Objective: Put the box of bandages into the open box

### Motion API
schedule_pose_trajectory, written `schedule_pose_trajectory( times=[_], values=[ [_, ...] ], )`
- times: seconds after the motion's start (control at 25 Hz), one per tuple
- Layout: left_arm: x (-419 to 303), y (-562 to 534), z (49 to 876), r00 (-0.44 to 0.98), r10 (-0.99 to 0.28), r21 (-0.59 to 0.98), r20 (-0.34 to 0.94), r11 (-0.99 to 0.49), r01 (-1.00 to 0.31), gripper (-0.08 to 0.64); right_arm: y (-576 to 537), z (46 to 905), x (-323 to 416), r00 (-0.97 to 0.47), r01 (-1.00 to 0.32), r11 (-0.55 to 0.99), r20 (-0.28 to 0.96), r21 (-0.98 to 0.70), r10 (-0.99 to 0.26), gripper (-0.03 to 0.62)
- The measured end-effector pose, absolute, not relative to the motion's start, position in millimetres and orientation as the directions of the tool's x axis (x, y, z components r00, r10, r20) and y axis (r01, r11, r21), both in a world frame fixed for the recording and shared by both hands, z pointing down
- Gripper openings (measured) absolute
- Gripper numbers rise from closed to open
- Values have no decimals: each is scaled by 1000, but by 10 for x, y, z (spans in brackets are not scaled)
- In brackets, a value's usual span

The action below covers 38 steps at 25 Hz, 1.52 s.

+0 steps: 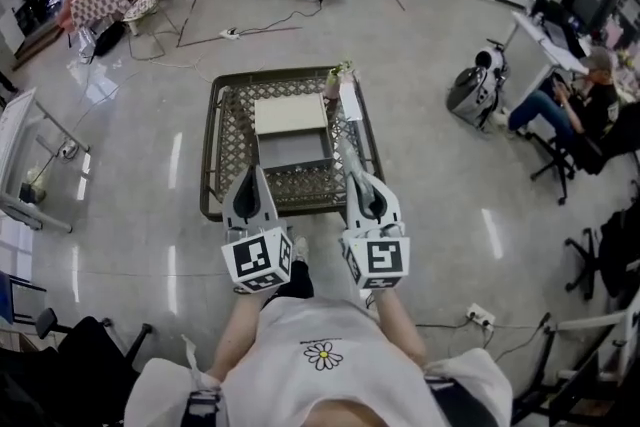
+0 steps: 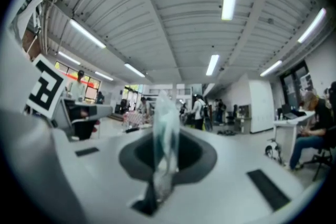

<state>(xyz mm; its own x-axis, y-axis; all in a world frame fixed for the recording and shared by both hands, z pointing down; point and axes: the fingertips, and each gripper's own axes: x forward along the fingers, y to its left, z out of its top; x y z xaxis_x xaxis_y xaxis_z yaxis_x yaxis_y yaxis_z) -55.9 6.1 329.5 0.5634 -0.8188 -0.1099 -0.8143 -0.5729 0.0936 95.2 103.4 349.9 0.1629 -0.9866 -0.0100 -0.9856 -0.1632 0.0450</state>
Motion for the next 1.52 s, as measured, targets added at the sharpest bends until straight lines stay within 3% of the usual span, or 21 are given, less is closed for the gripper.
schedule_pose_trajectory(
  times=[0.24,0.68,1.08,1.52],
  values=[
    [-207,-688,3095,585,-799,13,-137,-592,-806,25,163,3349,1176,134,-990,-134,2,48,-991,43],
    [215,-1996,2934,592,-787,10,-175,-602,-798,25,-1210,3258,1534,124,-992,-124,27,-6,-992,43],
    [352,-2195,3104,555,-823,17,-119,-561,-828,25,-1495,3394,1707,80,-991,-85,51,-101,-995,43],
    [321,-2299,3194,493,-865,63,-89,-499,-864,25,-1628,3436,1854,59,-995,-63,64,-72,-996,43]
  ],
)
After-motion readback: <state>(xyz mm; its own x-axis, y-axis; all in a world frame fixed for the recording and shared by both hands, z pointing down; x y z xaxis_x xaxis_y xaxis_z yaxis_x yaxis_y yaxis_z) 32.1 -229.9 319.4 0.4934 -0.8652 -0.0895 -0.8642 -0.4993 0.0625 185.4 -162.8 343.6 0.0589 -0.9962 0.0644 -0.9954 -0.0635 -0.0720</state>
